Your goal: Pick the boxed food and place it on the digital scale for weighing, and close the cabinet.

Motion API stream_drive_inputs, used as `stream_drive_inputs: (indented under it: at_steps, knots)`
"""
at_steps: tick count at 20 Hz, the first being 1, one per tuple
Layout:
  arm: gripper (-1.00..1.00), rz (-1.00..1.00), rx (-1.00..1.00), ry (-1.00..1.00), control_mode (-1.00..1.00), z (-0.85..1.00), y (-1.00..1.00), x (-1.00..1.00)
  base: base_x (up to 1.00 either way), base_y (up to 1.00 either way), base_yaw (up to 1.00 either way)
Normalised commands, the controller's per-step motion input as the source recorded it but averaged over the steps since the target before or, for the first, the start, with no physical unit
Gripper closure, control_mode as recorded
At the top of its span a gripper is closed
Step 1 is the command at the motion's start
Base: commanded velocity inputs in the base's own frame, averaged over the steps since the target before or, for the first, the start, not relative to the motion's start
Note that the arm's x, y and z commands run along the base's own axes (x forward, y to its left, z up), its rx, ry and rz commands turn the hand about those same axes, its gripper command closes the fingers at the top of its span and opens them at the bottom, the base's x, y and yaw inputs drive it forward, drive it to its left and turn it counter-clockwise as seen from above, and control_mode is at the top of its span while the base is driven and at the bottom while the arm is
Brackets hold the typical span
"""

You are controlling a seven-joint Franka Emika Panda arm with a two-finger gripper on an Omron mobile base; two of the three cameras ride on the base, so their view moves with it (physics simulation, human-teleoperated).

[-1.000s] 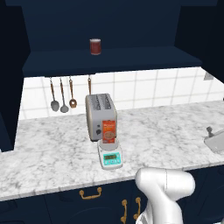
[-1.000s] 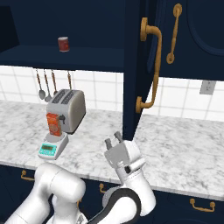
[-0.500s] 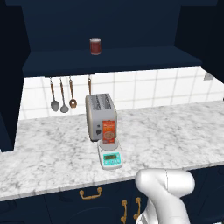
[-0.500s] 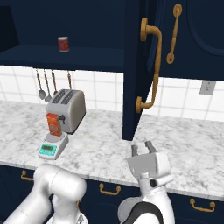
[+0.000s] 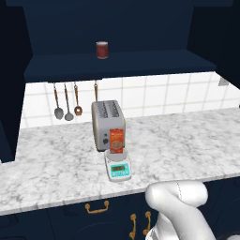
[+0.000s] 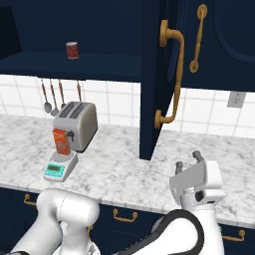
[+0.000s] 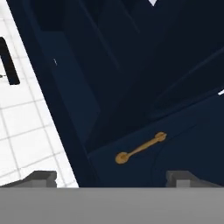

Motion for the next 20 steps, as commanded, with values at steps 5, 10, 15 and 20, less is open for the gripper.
stream_drive_inputs:
  at_steps: [5, 10, 15, 20]
  knots:
    - [-1.00, -0.06, 0.00, 0.04, -1.00, 0.77, -0.12, -0.11, 0.00, 0.00, 0.00]
    - [-1.00, -0.01, -0.12, -0.06, -1.00, 0.98, 0.58, -0.11, 0.00, 0.00, 0.00]
    - [-1.00, 0.02, -0.13, -0.15, -1.00, 1.00, 0.77, -0.22, 0.00, 0.00, 0.00]
    - [-1.00, 0.12, -0.19, -0.04, -1.00, 1.00, 1.00, -0.35, 0.00, 0.00, 0.00]
